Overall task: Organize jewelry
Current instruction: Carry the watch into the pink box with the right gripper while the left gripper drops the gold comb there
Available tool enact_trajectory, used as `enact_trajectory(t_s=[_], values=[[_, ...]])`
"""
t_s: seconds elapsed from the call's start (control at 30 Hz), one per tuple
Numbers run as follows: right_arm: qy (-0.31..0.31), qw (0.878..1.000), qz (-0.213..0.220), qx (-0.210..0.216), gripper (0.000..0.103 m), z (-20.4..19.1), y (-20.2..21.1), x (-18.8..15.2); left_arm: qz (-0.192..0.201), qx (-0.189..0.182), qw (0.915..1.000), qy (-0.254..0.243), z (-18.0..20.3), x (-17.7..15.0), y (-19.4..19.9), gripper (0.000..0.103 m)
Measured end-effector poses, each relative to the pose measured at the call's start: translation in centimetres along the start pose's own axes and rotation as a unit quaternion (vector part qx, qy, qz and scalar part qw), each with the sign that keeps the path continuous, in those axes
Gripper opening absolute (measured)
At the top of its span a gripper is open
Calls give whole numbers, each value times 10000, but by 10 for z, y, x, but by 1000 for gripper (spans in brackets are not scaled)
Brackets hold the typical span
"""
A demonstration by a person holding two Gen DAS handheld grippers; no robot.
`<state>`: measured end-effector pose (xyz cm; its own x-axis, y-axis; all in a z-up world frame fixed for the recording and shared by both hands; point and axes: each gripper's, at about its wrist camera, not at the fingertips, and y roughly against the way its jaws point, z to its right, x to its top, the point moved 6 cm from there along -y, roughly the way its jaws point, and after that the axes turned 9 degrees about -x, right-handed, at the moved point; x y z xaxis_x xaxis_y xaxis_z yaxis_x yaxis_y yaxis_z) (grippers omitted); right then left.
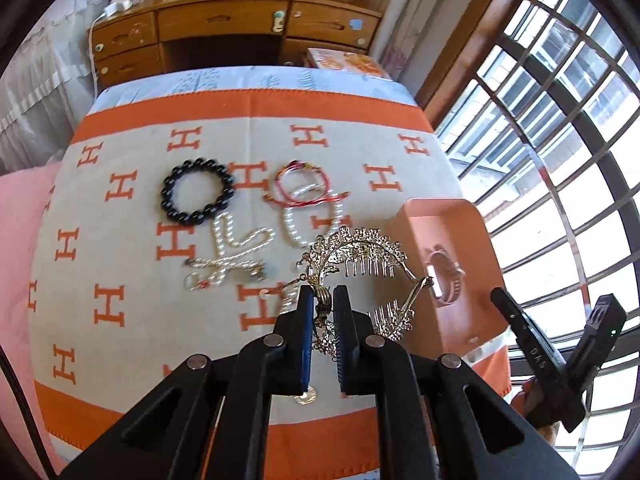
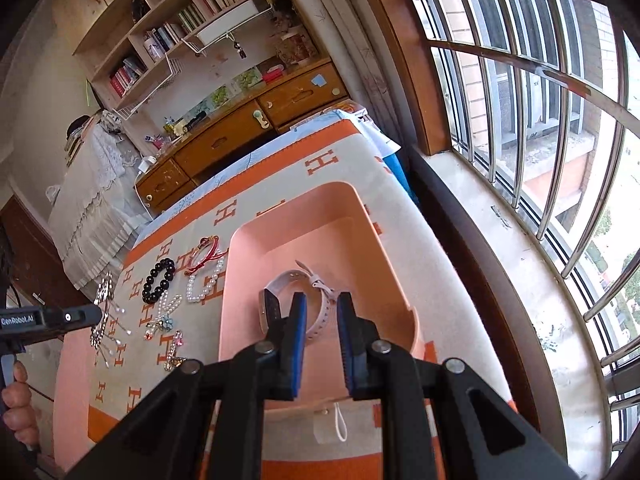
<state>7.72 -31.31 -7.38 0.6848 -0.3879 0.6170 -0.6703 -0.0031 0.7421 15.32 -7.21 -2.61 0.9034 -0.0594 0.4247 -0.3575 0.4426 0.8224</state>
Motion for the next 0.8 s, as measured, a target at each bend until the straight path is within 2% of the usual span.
enact_trajectory(t_s=[0.2,0.33,0.47,0.57,0.7,0.73,0.8], values=[[-98,9999,86,-32,16,13,9,-6,-34,-447,9967,-677,76,24,-32,7],[-174,9998,117,2,16,24,13,-11,-306,-646,9934,-896,117,26,-73,7],[-126,9996,239,-51,16,26,21,-12,-609,-529,9918,-995,129,26,-118,7],[-110,9995,281,-38,16,27,25,-13,-791,-206,9906,-1095,125,31,-144,7],[-98,9995,304,4,16,27,25,-14,-705,329,9877,-1357,121,43,-157,7],[-88,9995,297,15,16,26,24,-15,-696,378,9870,-1397,120,45,-158,7],[-79,9996,286,37,16,25,22,-14,-772,242,9872,-1374,122,46,-161,7]])
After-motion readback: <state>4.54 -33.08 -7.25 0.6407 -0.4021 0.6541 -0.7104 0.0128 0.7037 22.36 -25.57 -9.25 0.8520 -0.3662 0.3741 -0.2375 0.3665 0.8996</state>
